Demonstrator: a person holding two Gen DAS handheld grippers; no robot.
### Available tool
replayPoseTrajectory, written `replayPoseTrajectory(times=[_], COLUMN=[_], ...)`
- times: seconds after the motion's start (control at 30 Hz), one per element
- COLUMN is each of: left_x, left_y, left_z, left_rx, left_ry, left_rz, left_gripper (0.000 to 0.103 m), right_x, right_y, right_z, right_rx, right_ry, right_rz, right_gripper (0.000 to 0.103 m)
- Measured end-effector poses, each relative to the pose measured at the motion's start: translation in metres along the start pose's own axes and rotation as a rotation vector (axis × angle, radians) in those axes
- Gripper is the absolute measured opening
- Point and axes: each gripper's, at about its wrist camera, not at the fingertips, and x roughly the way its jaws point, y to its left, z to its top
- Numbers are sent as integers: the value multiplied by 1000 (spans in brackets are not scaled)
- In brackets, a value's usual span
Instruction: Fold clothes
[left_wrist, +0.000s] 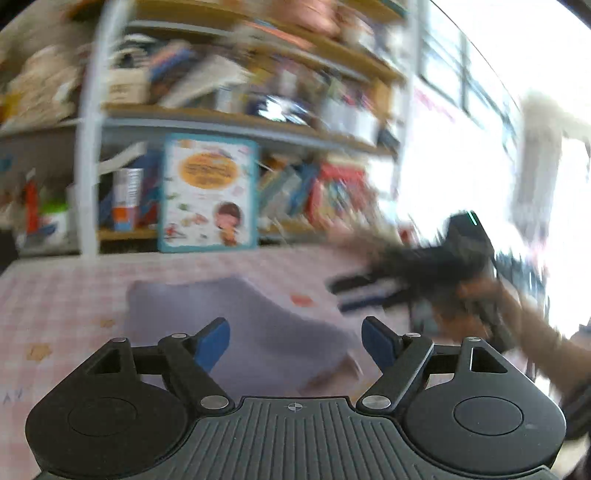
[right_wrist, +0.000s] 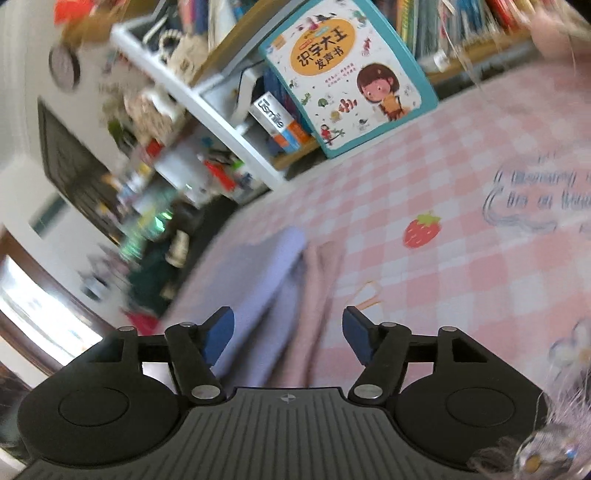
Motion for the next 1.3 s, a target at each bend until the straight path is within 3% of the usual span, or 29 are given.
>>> replayPoseTrajectory(times=[0.13, 0.2, 0.27, 0.33, 0.4, 0.47, 0.5, 0.6, 0.67, 0.7, 0.8, 0.9, 0.97, 1.07, 1.13, 1.17, 1.2, 1.3], left_x=[17, 29, 41, 51, 53, 52, 52, 48, 49, 49, 46, 41, 36, 32, 43, 49, 55, 61], left_y=[17, 19, 17, 14, 13, 16, 17, 17, 19, 20, 23, 26, 32, 39, 37, 35, 34, 36], left_z=[-4, -10, -17, -24, -27, -26, -26, -29, -29, -29, -28, -23, -16, -8, -7, -8, -10, -14], left_rx=[9, 39, 61, 87, 89, 77, 73, 63, 50, 43, 23, -4, -31, -63, -43, -34, -28, -46], left_ry=[21, 54, 95, 129, 131, 133, 133, 133, 137, 138, 129, 110, 76, 33, 46, 68, 92, 117], left_rz=[91, 115, 95, 83, 84, 78, 76, 66, 57, 53, 45, 38, 19, -6, -1, -2, -3, -11], left_gripper=[78, 67, 45, 45, 45, 45, 45, 46, 46, 46, 47, 47, 47, 47, 47, 46, 46, 46], right_x=[16, 28, 41, 53, 62, 72, 72, 47, 35, 37, 63, 65, 61, 65, 75, 76, 78, 63], right_y=[8, 17, 24, 31, 38, 45, 53, 99, 115, 114, 79, 47, 41, 36, 33, 32, 32, 64], right_z=[-6, -12, -14, -15, -16, -17, -20, -40, -53, -53, -43, -36, -29, -18, -14, -13, -12, -21], right_rx=[73, 75, 65, 41, -6, -54, -115, -472, -600, -595, -404, -212, -154, -92, -55, -61, -67, -285], right_ry=[90, 126, 145, 154, 151, 149, 130, -29, -83, -76, 71, 90, 74, 66, 75, 77, 79, -11], right_rz=[89, 105, 88, 45, 0, -44, -55, -36, -14, -41, -227, -146, -115, -94, -96, -98, -99, -91], right_gripper=[67, 67, 67, 66, 57, 22, 21, 19, 19, 19, 22, 28, 46, 49, 46, 30, 21, 18])
